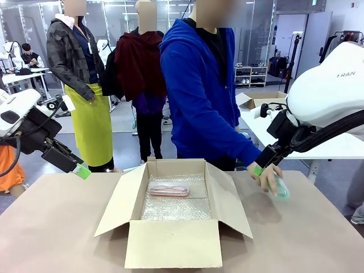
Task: Pack the glasses set securely to prepare it for shipping.
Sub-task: Put the Glasses case from the right side of the table into the Package Box.
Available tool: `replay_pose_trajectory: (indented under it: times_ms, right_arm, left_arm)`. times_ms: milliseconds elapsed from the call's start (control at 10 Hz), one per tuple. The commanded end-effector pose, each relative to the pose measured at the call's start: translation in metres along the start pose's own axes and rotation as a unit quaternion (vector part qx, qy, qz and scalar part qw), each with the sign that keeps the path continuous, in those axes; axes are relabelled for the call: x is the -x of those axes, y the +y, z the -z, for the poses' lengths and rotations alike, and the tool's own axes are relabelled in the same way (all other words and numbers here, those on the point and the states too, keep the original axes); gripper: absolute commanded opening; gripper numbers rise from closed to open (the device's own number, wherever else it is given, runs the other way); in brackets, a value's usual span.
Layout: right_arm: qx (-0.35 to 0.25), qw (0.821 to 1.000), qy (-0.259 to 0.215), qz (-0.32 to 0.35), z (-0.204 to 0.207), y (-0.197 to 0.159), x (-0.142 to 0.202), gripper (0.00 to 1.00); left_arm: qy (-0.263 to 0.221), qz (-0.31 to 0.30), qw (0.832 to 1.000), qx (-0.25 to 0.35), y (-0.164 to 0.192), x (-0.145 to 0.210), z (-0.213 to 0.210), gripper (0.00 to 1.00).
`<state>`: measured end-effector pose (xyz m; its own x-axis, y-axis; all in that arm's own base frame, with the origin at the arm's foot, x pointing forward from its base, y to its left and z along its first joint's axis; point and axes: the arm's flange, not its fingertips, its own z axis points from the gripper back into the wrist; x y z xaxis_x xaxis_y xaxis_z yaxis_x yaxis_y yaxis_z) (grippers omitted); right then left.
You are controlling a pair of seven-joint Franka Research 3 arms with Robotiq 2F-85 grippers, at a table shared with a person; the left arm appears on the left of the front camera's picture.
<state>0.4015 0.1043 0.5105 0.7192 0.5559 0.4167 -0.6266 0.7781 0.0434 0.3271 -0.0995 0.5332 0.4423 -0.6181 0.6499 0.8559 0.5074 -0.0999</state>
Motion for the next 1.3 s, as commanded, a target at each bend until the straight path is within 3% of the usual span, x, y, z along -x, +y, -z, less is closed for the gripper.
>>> replay_pose_trajectory:
  times_ms: [0, 1200]
  right_arm:
    - [0.005, 1.0, 0.001, 0.009, -0.0005, 0.0042, -0.0045, 1.0]
    - [0.0, 1.0, 0.0, 0.0, 0.0, 0.0, 0.0, 1.0]
  left_arm:
    - [-0.004, 0.001, 1.0, 0.01, -0.0003, 0.0003, -0.0017, 1.0]
    - [-0.004, 0.001, 1.0, 0.01, -0.0003, 0.0003, -0.0017, 1.0]
